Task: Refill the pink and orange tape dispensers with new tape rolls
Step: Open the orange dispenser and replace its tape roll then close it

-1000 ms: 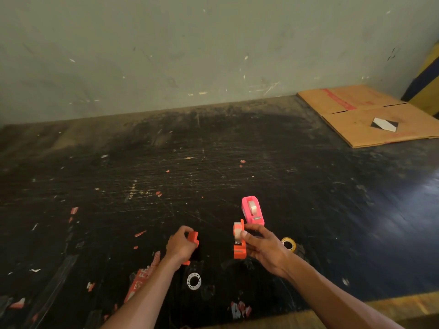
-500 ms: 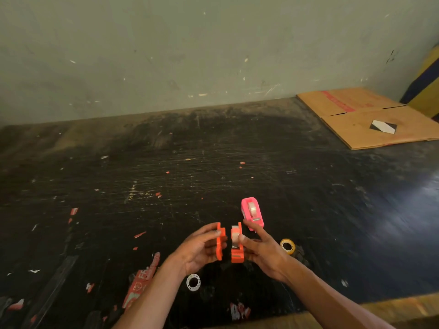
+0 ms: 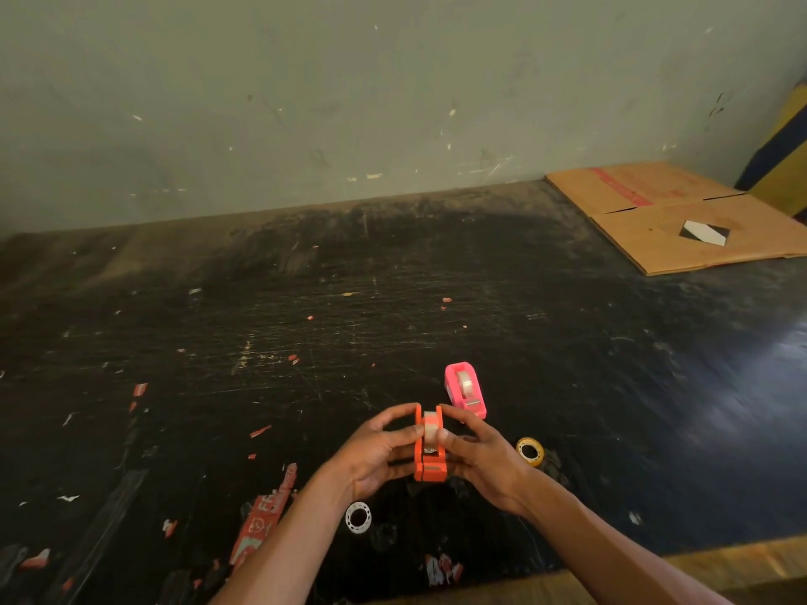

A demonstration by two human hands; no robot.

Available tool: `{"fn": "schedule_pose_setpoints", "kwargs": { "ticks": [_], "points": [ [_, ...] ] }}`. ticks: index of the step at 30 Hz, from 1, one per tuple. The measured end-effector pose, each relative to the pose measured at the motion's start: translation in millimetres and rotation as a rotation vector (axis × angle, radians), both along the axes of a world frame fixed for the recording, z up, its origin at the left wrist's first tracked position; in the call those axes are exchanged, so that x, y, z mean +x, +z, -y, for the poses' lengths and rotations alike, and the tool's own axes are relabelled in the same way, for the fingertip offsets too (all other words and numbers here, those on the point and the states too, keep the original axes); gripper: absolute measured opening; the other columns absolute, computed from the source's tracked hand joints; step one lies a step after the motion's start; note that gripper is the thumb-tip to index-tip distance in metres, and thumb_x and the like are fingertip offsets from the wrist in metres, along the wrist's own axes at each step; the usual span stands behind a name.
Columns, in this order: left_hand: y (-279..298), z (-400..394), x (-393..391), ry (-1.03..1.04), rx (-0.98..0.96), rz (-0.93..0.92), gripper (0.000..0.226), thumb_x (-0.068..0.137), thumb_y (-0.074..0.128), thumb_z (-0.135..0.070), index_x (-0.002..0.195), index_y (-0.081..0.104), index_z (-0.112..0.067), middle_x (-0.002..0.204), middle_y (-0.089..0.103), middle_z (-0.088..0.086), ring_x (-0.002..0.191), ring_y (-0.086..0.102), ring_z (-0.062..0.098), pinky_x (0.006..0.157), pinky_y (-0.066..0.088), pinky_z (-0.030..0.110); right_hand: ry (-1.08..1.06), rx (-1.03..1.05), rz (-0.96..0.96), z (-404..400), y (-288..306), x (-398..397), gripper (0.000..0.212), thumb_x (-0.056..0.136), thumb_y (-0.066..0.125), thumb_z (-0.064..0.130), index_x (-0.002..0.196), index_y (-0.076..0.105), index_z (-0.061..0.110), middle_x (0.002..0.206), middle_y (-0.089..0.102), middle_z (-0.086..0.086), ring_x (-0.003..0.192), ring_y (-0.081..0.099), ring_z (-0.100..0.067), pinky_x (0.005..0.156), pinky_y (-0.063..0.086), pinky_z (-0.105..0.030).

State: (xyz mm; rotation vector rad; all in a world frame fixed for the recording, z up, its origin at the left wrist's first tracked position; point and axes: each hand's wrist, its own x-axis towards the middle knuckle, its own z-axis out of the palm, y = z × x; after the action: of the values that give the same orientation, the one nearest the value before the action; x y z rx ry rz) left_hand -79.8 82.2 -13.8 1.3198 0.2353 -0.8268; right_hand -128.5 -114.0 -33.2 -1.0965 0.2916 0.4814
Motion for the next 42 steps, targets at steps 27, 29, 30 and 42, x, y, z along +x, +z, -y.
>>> {"fn": "schedule_pose_setpoints", "kwargs": {
  "ticks": [27, 29, 30, 42],
  "points": [
    [-37.7, 7.4, -3.8, -0.474, 0.473, 0.492, 0.134, 0.062, 0.09, -0.045, 0.161, 0.001, -0.035, 0.169, 0.016, -0.003, 0.155, 0.017, 0.019, 0.125, 0.022, 0.05, 0.008, -0.248, -0.075, 1.3, -18.1, 19.3, 0.044, 0.099, 0.057, 0.013, 0.142, 0.05, 0.022, 0.12, 0.068, -0.014, 0.108, 0.07, -0.029, 0.099, 0.055, -0.054],
    [-44.1, 8.9, 1.7, -0.44, 0.559, 0.533, 0.13, 0.058, 0.089, -0.05, 0.159, 0.008, -0.038, 0.166, 0.025, -0.005, 0.153, 0.024, 0.018, 0.123, 0.028, 0.052, 0.029, -0.318, -0.064, -0.9, -20.8, 23.8, 0.044, 0.099, 0.057, 0.014, 0.142, 0.05, 0.024, 0.12, 0.068, -0.012, 0.107, 0.072, -0.027, 0.098, 0.056, -0.052],
    [-47.8, 9.7, 4.7, -0.442, 0.605, 0.558, 0.13, 0.058, 0.089, -0.051, 0.159, 0.009, -0.038, 0.165, 0.027, -0.006, 0.152, 0.026, 0.018, 0.122, 0.029, 0.052, 0.037, -0.353, -0.056, -2.2, -20.8, 26.2, 0.045, 0.099, 0.057, 0.015, 0.143, 0.05, 0.024, 0.121, 0.067, -0.01, 0.107, 0.071, -0.025, 0.098, 0.056, -0.051],
    [-57.1, 20.0, 61.3, -0.477, 0.959, 0.753, 0.12, 0.071, 0.085, -0.044, 0.16, 0.008, -0.023, 0.167, 0.021, -0.002, 0.157, 0.005, 0.027, 0.124, 0.012, 0.058, 0.133, -0.681, 0.111, -18.5, -16.3, 71.8, 0.038, 0.099, 0.053, 0.003, 0.132, 0.058, 0.02, 0.113, 0.069, 0.007, 0.106, 0.067, -0.007, 0.096, 0.056, -0.032]
  ]
}}
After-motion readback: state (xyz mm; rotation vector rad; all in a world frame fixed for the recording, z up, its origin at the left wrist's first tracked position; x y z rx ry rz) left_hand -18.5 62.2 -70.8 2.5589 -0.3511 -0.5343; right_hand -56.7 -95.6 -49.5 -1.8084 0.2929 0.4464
